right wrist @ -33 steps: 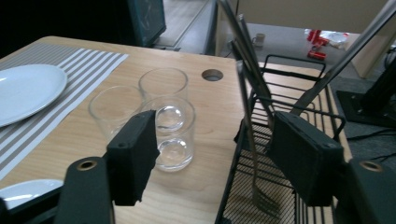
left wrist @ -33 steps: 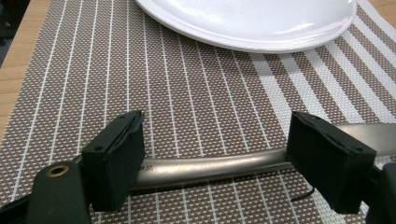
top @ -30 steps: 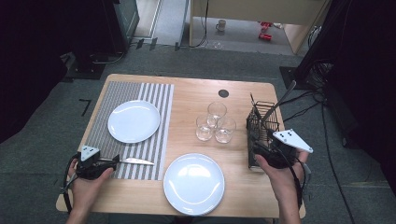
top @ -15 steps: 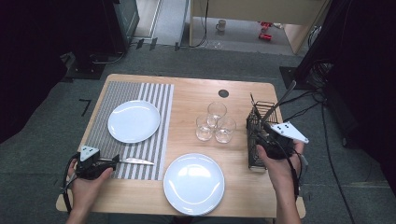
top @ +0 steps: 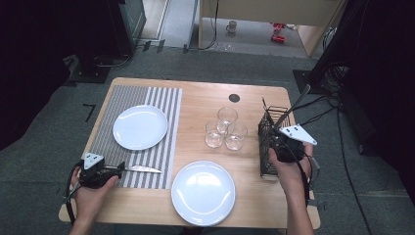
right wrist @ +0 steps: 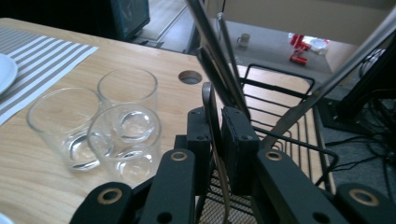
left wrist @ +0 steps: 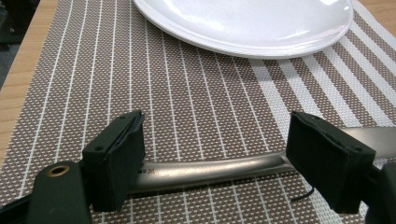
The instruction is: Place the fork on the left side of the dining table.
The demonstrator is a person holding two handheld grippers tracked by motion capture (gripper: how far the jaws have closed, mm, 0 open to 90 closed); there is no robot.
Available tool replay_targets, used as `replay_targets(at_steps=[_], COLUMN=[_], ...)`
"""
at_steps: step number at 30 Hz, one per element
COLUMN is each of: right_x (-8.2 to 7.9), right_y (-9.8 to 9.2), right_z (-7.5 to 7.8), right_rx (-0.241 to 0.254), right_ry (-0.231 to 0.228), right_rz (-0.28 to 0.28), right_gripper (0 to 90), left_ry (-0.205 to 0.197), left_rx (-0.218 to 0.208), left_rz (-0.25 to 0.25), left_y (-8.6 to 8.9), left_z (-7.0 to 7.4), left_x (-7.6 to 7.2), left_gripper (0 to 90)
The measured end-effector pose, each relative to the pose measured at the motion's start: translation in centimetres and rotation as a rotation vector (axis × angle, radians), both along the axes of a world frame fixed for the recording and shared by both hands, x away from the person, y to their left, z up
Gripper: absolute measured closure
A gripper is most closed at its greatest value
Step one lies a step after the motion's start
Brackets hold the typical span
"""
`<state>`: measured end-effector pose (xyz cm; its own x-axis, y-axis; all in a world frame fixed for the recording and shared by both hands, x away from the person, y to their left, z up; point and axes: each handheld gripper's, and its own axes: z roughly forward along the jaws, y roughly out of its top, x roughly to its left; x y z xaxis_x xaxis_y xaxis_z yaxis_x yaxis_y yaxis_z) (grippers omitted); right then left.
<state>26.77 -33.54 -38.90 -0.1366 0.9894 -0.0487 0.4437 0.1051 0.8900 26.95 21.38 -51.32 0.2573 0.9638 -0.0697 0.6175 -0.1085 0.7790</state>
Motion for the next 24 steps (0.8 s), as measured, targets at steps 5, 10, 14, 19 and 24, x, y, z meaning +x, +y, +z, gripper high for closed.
replay_targets(at_steps=[5, 10, 14, 19, 24], right_x=[-0.3, -1.0, -1.7, -2.3, -2.4], right_y=[-0.4, -1.1, -1.7, -2.2, -2.4], right_z=[-0.1, 0.0, 0.0, -0.1, -0.1], right_rx=[-0.008, -0.027, -0.013, 0.001, 0.013], right_ry=[-0.031, -0.058, -0.068, -0.082, -0.090], right_rz=[-0.026, -0.061, -0.069, -0.071, -0.071], right_gripper=[84.9, 87.5, 87.8, 87.9, 87.9], left_ry=[-0.002, -0.003, -0.003, -0.004, -0.004], left_rx=[0.001, 0.002, 0.005, 0.008, 0.009], left_rz=[0.001, 0.002, 0.001, 0.003, 0.004], left_y=[0.0, 0.0, 0.0, -0.1, -0.1], left_z=[0.0, 0.0, 0.0, 0.0, 0.0], left_x=[0.0, 0.0, 0.0, 0.0, 0.0], left_gripper=[19.8, 19.9, 19.9, 19.9, 19.9])
